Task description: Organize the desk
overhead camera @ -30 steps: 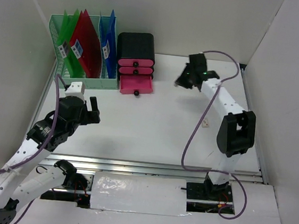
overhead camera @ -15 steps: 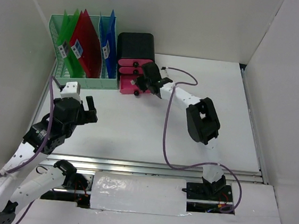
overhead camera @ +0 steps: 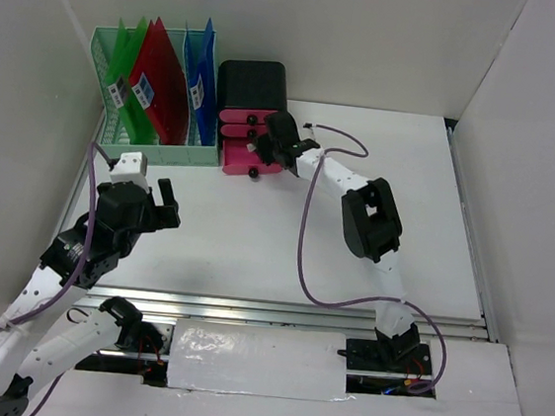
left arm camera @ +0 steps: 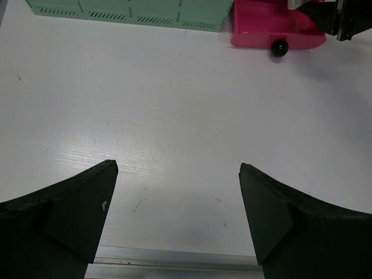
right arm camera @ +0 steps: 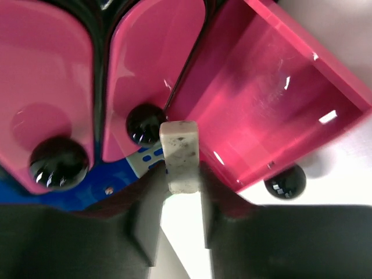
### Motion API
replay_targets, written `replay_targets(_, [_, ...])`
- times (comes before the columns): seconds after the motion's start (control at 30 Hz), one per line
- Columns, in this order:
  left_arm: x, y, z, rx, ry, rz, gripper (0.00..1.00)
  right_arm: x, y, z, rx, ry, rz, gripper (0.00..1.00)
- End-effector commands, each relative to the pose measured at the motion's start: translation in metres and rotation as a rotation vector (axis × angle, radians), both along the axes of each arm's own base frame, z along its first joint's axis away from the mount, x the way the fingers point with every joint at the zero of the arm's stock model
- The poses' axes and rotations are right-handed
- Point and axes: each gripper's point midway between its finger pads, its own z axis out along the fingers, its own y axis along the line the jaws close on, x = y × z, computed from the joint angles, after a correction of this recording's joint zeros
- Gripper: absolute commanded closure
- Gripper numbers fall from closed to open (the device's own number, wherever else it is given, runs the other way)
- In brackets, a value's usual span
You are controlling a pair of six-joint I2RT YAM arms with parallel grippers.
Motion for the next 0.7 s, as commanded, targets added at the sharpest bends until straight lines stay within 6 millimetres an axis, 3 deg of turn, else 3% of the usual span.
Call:
replay_targets(0.0, [0.002, -0.002, 0.008, -0.006, -0.037, -0.017, 0.0, 0.015, 0.008, 0.01, 0.03, -0.025, 0.002, 0.61])
replay_targets(0.03, [0.001, -0.002, 0.008, -0.008, -0.039, -0.018, 0.0, 0.015, 0.01, 0.014, 0.033, -0.035, 0.018, 0.51])
replay_targets(0.1, [0.001, -0.003, 0.009, -0.008, -0.039, -0.025, 0.0, 0.016, 0.013, 0.024, 0.041, -0.059, 0.038, 0.44])
replay_targets(0.13, [0.001, -0.004, 0.008, -0.009, -0.04, -0.028, 0.0, 0.016, 0.014, 0.028, 0.04, -0.072, 0.047, 0.34])
replay_targets(0.17, [0.002, -0.005, 0.009, -0.01, -0.039, -0.033, 0.01, 0.015, 0.015, 0.031, 0.041, -0.078, 0.058, 0.3])
replay_targets(0.23, [0.002, -0.005, 0.009, -0.009, -0.038, -0.036, 0.0, 0.013, 0.012, 0.051, 0.037, -0.12, 0.076, 0.29])
replay_targets(0.27, [0.002, -0.005, 0.008, -0.009, -0.037, -0.036, 0.0, 0.009, 0.007, 0.046, 0.019, -0.116, 0.08, 0.29])
replay_targets(0.3, [0.001, -0.005, 0.008, -0.01, -0.038, -0.036, 0.0, 0.008, 0.004, 0.075, 0.042, -0.182, 0.071, 0.27])
replay_targets(0.33, [0.001, -0.005, 0.008, -0.012, -0.039, -0.035, 0.0, 0.004, -0.002, 0.08, 0.025, -0.208, 0.087, 0.27])
replay_targets(0.37, [0.001, -0.005, 0.009, -0.012, -0.041, -0.035, 0.0, -0.003, -0.014, 0.066, -0.01, -0.191, 0.093, 0.27])
replay_targets(0.4, [0.001, -0.005, 0.009, -0.012, -0.041, -0.036, 0.01, -0.007, -0.029, 0.092, -0.058, -0.251, 0.113, 0.26])
replay_targets(0.43, [0.001, -0.005, 0.01, -0.014, -0.043, -0.035, 0.01, -0.013, -0.044, 0.086, -0.121, -0.246, 0.128, 0.25])
replay_targets(0.47, [0.001, -0.005, 0.01, -0.013, -0.044, -0.037, 0.0, -0.019, -0.06, 0.107, -0.162, -0.282, 0.141, 0.23])
replay_targets(0.5, [0.0, -0.006, 0.01, -0.012, -0.044, -0.041, 0.0, -0.024, -0.08, 0.098, -0.317, -0.289, 0.227, 0.22])
replay_targets(0.57, [0.0, -0.008, 0.01, -0.013, -0.046, -0.046, 0.01, -0.027, -0.126, 0.093, -0.437, -0.241, 0.32, 0.2])
replay_targets(0.6, [0.0, -0.009, 0.01, -0.014, -0.044, -0.05, 0.01, -0.049, -0.158, 0.065, -0.574, -0.112, 0.434, 0.2])
replay_targets(0.63, [0.0, -0.01, 0.009, -0.013, -0.043, -0.058, 0.0, -0.055, -0.181, 0.057, -0.648, -0.055, 0.471, 0.2])
replay_targets(0.67, [0.0, -0.01, 0.01, -0.015, -0.045, -0.06, 0.0, -0.06, -0.218, 0.048, -0.731, 0.026, 0.465, 0.2])
